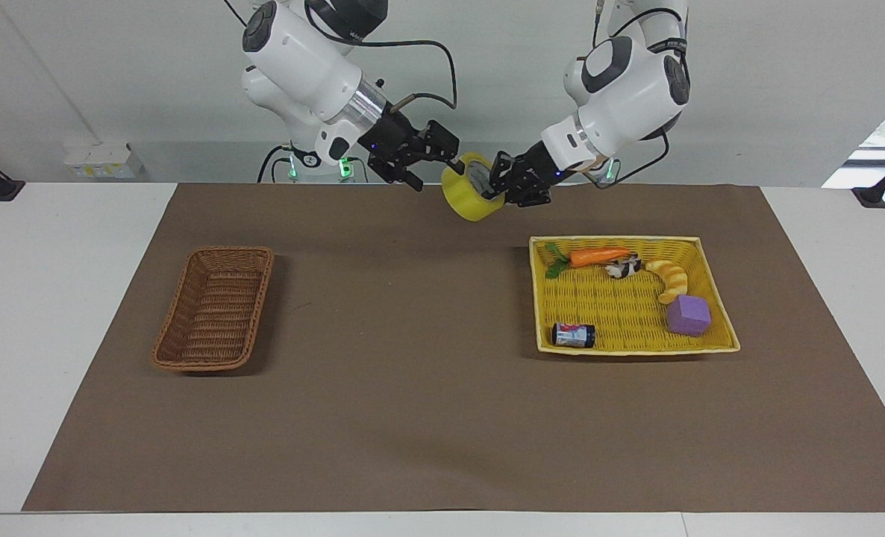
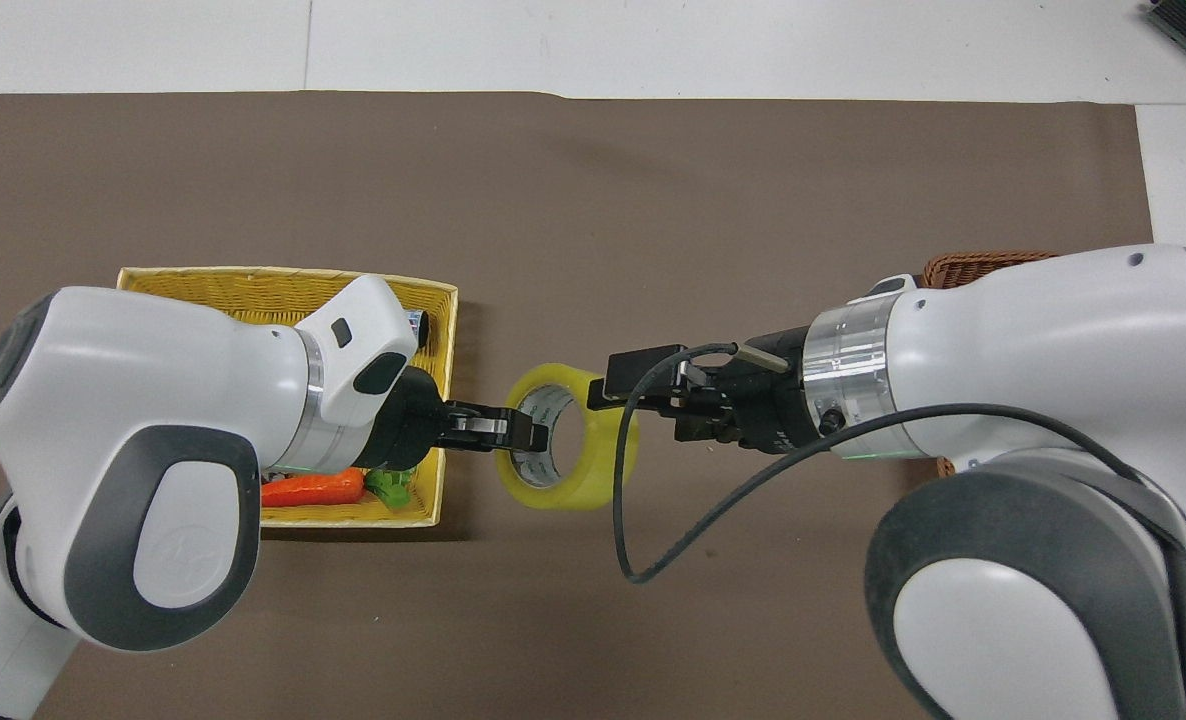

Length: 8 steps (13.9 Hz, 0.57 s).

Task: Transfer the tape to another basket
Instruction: 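Grasp the tape with the right gripper and open the left gripper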

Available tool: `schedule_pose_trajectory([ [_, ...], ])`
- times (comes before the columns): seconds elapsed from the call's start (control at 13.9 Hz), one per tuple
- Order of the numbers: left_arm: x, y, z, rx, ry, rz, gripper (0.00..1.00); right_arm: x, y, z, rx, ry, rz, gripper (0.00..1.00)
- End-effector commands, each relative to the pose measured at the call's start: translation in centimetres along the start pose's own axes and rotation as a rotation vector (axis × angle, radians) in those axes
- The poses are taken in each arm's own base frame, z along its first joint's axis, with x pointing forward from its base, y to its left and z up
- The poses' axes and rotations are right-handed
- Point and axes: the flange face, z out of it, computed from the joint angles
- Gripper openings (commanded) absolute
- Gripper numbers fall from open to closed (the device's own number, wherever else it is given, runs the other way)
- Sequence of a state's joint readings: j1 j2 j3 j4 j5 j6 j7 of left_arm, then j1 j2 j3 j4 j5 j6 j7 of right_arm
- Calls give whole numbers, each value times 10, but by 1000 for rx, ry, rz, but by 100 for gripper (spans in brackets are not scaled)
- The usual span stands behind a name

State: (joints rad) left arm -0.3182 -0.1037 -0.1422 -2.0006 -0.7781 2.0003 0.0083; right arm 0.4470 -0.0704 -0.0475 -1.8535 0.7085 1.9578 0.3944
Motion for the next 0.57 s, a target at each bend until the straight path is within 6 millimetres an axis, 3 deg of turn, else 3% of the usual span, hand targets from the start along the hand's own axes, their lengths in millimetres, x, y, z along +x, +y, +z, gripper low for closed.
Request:
schedule_pose_trajectory([
  [0.0,-8,2,-6,-25,26,1,0,-11,-1,14,18,0,-30,100],
  [0.22,-4,4,-8,-67,50,-36,0,-10,-2,14,13,13,-41,100],
  [0.29,-4,5,-9,-68,64,-44,0,-12,-3,15,9,13,-47,88],
  [0.36,-3,5,-9,-68,70,-45,0,-16,-5,18,2,5,-43,54],
  [0.43,-4,7,-11,-69,73,-49,0,-15,-4,19,-1,6,-37,9],
  [0.5,-5,7,-12,-75,67,-86,0,-14,-2,20,-4,2,-23,0],
])
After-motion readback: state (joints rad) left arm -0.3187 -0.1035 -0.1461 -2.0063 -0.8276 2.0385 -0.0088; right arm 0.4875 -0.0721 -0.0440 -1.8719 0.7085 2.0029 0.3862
